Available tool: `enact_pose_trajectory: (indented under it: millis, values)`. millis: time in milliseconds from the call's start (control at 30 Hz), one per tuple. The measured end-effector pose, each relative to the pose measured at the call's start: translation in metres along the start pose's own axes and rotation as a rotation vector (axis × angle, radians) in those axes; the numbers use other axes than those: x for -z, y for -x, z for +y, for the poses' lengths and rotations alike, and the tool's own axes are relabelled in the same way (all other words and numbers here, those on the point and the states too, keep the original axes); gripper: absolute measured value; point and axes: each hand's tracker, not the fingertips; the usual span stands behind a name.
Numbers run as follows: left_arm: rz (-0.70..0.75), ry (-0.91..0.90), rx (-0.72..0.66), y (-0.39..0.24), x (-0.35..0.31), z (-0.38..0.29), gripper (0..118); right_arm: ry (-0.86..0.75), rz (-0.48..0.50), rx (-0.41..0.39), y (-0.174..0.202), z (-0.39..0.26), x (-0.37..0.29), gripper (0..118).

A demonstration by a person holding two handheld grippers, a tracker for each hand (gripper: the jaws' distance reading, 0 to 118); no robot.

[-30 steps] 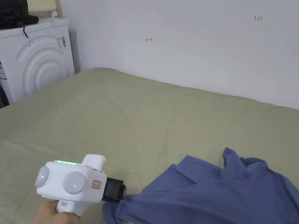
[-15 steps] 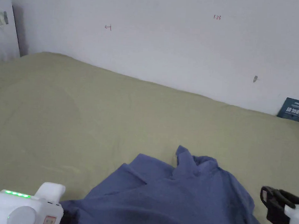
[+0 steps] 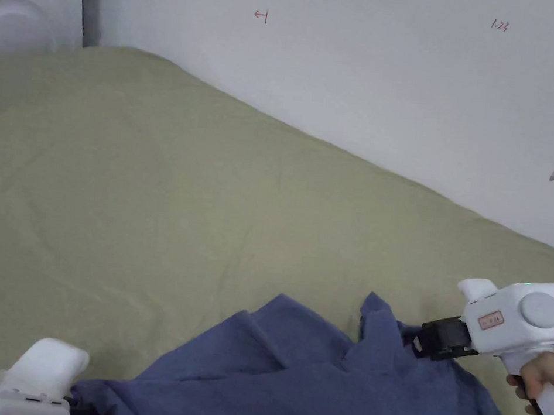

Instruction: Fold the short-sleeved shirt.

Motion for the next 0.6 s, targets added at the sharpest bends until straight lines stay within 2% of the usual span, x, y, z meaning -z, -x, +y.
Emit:
enact_pose_trajectory:
  millis: [33, 100, 133, 167, 200, 233, 300, 400, 467, 500, 600]
  values:
    - [-0.005, 0.002, -0.002, 0.001, 0.000, 0.001, 9, 0.024, -0.022, -0.022, -0.015, 0.008, -0.002, 99]
    - [-0.013, 0.002, -0.010, 0.003, 0.001, 0.002, 9, -0.007, -0.057, -0.033, -0.013, 0.001, 0.010, 96]
    - [-0.014, 0.002, -0.009, 0.003, 0.002, 0.002, 9, -0.065, -0.012, -0.007, -0.017, -0.002, 0.000, 69]
    - [-0.014, 0.000, -0.008, 0.002, 0.002, 0.002, 9, -0.119, 0.080, 0.026, -0.021, -0.007, -0.006, 28]
    - [-0.015, -0.007, -0.009, 0.002, 0.002, 0.002, 9, -0.130, 0.117, 0.043, -0.021, -0.012, -0.004, 0]
    - [-0.015, -0.011, -0.010, 0.002, 0.003, 0.002, 9, -0.160, 0.055, 0.083, -0.017, -0.017, -0.006, 0]
    - [-0.009, -0.017, -0.005, 0.000, 0.003, 0.001, 9, -0.178, 0.104, 0.146, -0.016, -0.022, -0.030, 0]
    - [0.005, -0.032, 0.007, -0.004, -0.005, 0.003, 9, -0.350, 0.105, 0.251, -0.022, -0.031, -0.069, 0]
    - [0.004, -0.104, 0.028, -0.005, -0.020, 0.012, 9, -0.452, 0.102, 0.276, -0.023, -0.037, -0.102, 0]
    - [-0.014, -0.142, 0.015, -0.006, -0.032, 0.019, 9, -0.488, 0.059, 0.273, -0.022, -0.040, -0.123, 0]
    - [-0.067, -0.225, 0.032, -0.011, -0.063, 0.054, 9, -0.546, 0.017, 0.276, -0.016, -0.042, -0.185, 0]
